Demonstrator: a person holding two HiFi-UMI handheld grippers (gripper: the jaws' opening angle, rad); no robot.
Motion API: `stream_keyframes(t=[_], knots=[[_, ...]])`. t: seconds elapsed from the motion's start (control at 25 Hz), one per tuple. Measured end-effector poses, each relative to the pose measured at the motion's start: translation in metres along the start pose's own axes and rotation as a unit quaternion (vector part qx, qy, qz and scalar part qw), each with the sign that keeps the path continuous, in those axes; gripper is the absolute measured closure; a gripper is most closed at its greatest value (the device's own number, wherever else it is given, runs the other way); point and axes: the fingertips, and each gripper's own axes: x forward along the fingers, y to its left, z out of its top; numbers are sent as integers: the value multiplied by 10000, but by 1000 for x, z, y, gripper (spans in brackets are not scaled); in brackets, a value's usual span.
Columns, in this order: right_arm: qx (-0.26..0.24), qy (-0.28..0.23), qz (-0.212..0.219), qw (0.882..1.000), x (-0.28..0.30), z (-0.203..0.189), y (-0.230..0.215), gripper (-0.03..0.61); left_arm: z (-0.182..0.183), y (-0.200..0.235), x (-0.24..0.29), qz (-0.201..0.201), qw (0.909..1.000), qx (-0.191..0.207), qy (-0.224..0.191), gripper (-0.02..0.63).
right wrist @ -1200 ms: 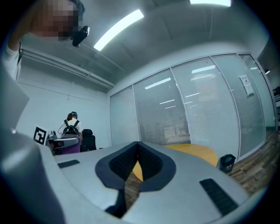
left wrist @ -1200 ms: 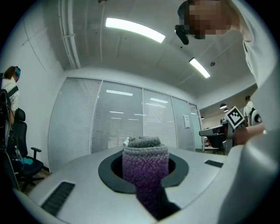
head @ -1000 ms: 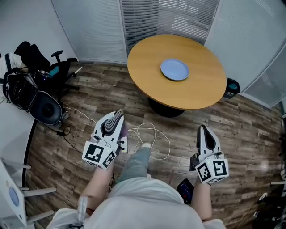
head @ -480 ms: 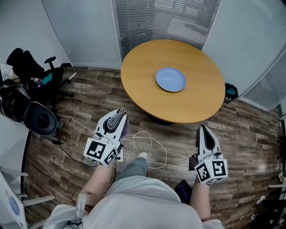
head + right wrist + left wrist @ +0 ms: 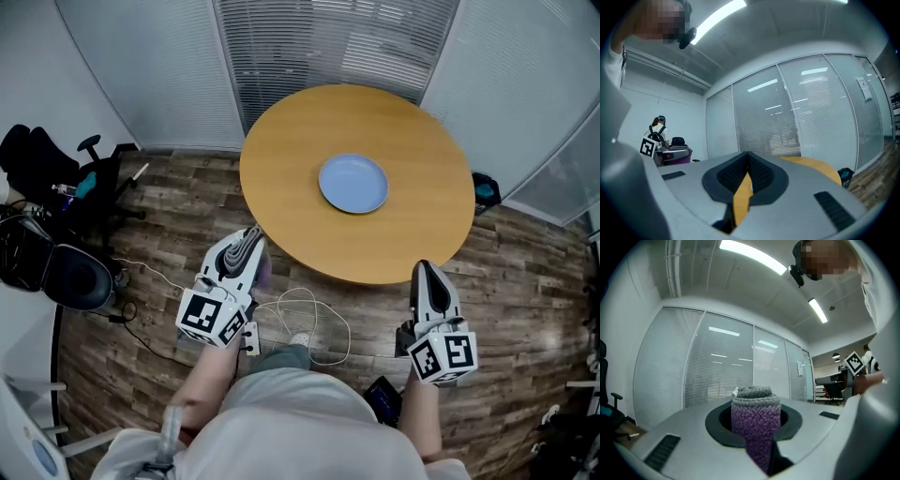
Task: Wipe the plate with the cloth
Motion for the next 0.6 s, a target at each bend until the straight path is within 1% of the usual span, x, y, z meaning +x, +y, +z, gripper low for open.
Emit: stream_keyframes(t=[0.4,0.6], knots=[[-41,-90,-322,9994,72,12,-31,558,-5,44,80,-300,9995,-75,-1,531],[-37,-59,-423,9991,94,12,-43,558,-5,57,106,-364,9993,-43,-18,531]])
